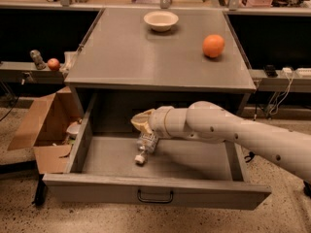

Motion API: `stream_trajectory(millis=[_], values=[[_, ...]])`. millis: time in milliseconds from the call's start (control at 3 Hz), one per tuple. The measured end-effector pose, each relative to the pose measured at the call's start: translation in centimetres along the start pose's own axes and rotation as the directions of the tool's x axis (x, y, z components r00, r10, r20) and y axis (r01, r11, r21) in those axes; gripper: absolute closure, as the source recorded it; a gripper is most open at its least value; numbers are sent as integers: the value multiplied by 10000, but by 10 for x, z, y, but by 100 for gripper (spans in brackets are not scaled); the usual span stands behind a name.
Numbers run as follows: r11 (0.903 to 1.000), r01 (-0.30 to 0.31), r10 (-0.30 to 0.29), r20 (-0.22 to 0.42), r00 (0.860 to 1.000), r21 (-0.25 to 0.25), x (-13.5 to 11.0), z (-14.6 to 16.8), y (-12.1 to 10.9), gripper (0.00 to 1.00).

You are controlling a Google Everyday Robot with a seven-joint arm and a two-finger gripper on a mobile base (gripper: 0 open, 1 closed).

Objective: Pick blue plastic bottle from top drawer and place on counter

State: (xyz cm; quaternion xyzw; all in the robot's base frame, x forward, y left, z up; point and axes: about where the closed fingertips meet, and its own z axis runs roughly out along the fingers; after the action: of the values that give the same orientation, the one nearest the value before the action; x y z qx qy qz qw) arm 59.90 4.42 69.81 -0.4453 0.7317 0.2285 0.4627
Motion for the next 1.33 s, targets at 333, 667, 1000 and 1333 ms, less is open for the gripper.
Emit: stream_trajectory(millis=[333, 667, 1000, 1333], values=[[10000, -82, 82, -233, 9997, 1, 6, -4, -13, 59], [9999, 89, -94, -365, 9993, -145, 6, -7, -18, 35], [9993, 336, -349, -695, 9970, -192, 8, -9, -16, 12], [9994, 337, -326, -1427, 9892, 47, 14, -10, -9, 0]])
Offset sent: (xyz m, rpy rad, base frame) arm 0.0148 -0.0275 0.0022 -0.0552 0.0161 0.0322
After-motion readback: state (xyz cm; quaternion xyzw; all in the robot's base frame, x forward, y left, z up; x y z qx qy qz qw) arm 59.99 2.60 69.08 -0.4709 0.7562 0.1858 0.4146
